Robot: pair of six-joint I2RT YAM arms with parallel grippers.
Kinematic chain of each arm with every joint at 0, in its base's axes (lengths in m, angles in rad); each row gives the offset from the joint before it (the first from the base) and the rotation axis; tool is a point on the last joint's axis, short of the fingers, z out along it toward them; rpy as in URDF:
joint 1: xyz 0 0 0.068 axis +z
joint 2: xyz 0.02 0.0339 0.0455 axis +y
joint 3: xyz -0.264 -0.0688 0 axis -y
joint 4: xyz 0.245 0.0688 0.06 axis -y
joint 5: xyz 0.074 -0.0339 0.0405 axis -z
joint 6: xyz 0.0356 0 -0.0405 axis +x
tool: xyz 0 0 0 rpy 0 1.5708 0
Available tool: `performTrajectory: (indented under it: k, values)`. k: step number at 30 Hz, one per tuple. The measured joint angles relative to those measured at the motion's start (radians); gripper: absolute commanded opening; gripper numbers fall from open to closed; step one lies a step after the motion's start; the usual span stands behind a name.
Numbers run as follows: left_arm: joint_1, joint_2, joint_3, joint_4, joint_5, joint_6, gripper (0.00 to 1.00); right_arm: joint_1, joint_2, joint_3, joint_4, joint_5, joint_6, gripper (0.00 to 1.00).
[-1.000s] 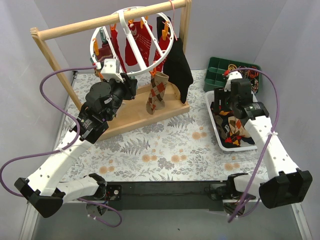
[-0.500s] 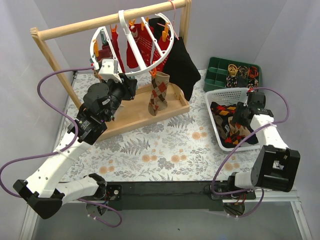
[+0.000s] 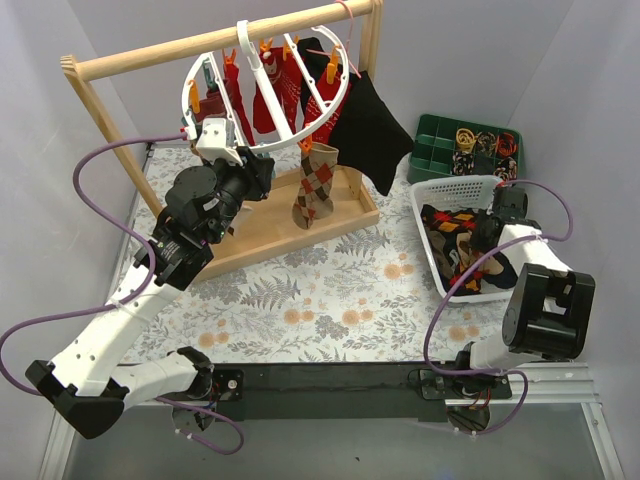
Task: Clip the socks to the hanger
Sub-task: Pick up the sock from the bin.
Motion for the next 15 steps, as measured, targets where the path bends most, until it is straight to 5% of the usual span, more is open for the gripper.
performTrajectory:
  k: [8, 15]
  values:
    - [0.0, -0.002, 0.0, 0.0, 0.0, 0.0, 0.0, 0.0, -0.196, 0.029, -0.093, -0.011, 0.03, 0.01]
    - [0.0, -0.002, 0.0, 0.0, 0.0, 0.004, 0.0, -0.002, -0.249, 0.246, -0.127, -0.106, 0.097, 0.01]
